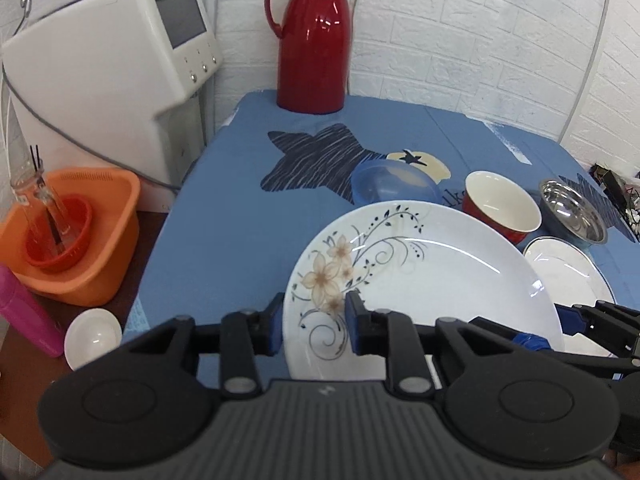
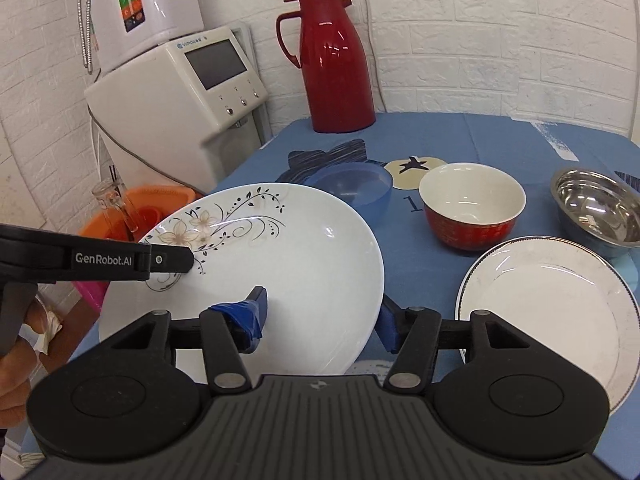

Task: Organize plates and bowls
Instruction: 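Carry the floral plate onto the large plate and open both grippers, then move both grippers to the plain white deep plate and grip its rim, then carry the deep plate onto the plate stack and open both grippers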

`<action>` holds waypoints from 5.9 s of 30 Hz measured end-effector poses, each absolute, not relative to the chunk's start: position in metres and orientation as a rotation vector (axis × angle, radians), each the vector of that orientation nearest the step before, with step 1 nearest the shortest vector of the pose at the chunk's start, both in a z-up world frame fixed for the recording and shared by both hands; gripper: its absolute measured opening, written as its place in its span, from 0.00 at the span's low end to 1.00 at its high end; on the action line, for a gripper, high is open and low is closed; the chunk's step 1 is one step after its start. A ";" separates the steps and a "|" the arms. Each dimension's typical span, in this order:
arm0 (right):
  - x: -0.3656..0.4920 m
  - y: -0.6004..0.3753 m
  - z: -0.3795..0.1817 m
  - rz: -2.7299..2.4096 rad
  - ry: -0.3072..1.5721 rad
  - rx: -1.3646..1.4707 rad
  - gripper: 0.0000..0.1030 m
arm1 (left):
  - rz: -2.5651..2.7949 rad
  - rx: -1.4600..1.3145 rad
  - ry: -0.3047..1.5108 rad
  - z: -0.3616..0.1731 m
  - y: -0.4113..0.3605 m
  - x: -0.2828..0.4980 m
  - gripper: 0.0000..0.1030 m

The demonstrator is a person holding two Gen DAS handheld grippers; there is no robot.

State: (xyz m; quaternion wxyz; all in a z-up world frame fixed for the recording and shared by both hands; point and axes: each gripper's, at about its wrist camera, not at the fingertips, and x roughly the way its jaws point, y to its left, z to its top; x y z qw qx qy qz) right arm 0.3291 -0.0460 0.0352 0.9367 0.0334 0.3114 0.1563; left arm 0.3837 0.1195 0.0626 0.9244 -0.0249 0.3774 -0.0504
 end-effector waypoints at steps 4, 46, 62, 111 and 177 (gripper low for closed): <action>0.289 -0.046 0.040 0.336 0.629 0.079 0.42 | -0.106 -0.045 0.758 0.072 0.119 0.342 0.21; 0.204 -0.045 -0.016 0.337 0.597 0.229 0.42 | -0.046 -0.045 0.643 0.020 0.135 0.224 0.57; 0.221 -0.136 0.028 0.221 0.512 0.271 0.44 | -0.185 -0.063 0.704 0.044 0.094 0.272 0.59; 0.362 -0.216 -0.018 0.094 0.722 0.022 0.51 | -0.379 -0.020 1.011 -0.011 -0.075 0.458 0.87; 0.181 -0.007 -0.004 0.309 0.570 -0.221 0.41 | -0.076 -0.071 0.658 0.027 0.147 0.215 0.55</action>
